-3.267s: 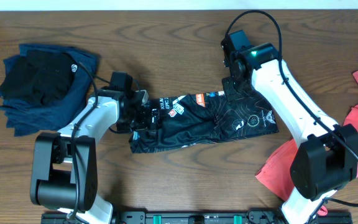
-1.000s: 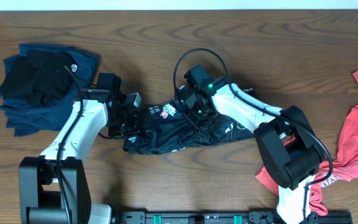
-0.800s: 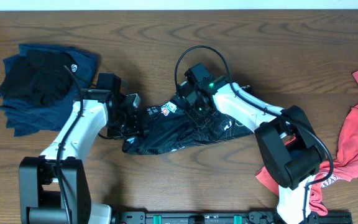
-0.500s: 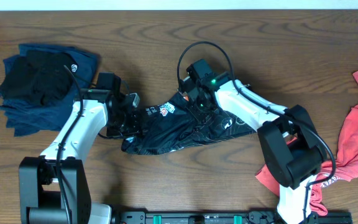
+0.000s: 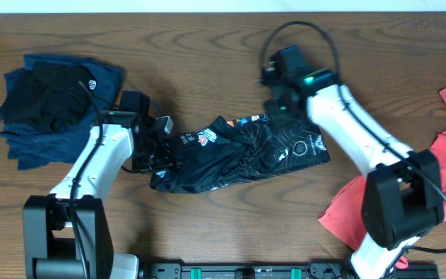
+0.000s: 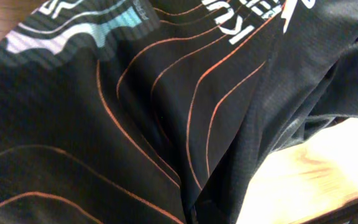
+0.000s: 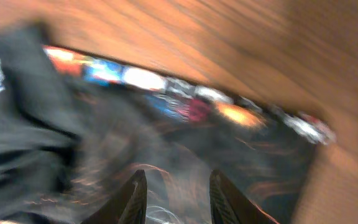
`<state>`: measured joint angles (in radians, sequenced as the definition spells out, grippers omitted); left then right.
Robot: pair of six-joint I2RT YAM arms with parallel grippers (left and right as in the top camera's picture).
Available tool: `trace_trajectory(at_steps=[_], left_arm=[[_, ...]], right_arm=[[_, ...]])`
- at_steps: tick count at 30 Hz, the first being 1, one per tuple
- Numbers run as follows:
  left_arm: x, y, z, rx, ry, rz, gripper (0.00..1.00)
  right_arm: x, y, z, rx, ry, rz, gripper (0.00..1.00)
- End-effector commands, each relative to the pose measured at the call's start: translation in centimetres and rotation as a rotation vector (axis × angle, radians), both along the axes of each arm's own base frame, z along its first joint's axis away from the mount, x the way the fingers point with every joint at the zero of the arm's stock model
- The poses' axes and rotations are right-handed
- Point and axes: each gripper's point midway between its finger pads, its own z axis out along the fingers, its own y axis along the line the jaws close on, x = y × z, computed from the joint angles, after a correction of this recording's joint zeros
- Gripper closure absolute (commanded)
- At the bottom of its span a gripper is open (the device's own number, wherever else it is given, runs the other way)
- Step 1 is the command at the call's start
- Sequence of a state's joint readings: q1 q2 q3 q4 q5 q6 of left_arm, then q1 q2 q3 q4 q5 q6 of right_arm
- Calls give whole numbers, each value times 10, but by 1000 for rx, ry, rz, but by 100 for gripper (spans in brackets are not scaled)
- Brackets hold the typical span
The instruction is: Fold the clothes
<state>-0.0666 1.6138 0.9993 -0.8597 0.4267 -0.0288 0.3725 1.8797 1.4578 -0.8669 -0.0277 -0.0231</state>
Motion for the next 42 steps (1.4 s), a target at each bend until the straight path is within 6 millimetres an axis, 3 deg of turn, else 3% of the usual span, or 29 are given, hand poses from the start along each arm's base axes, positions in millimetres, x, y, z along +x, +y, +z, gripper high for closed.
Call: trace_trajectory(at_steps=[1, 4, 8, 18, 24, 33, 42], left_arm=[[12, 11, 11, 11, -32, 39, 94], [21, 20, 19, 7, -50, 73, 94], [34, 23, 34, -25, -83, 98, 94], [66, 15, 69, -107, -166, 171, 94], [85, -4, 89, -255, -201, 242, 94], [101, -29, 110, -409, -215, 297, 94], [98, -86, 119, -441, -280, 128, 94]], right_arm=[[6, -47, -5, -71, 24, -152, 67], [-3, -70, -11, -80, 82, -171, 67], [-13, -87, -25, -89, 125, -193, 67], [-43, -80, -75, -52, 179, -148, 68], [-54, -70, -92, -6, 187, -130, 68], [-61, -54, -102, 8, 176, -121, 68], [-61, -48, -102, 14, 175, -137, 68]])
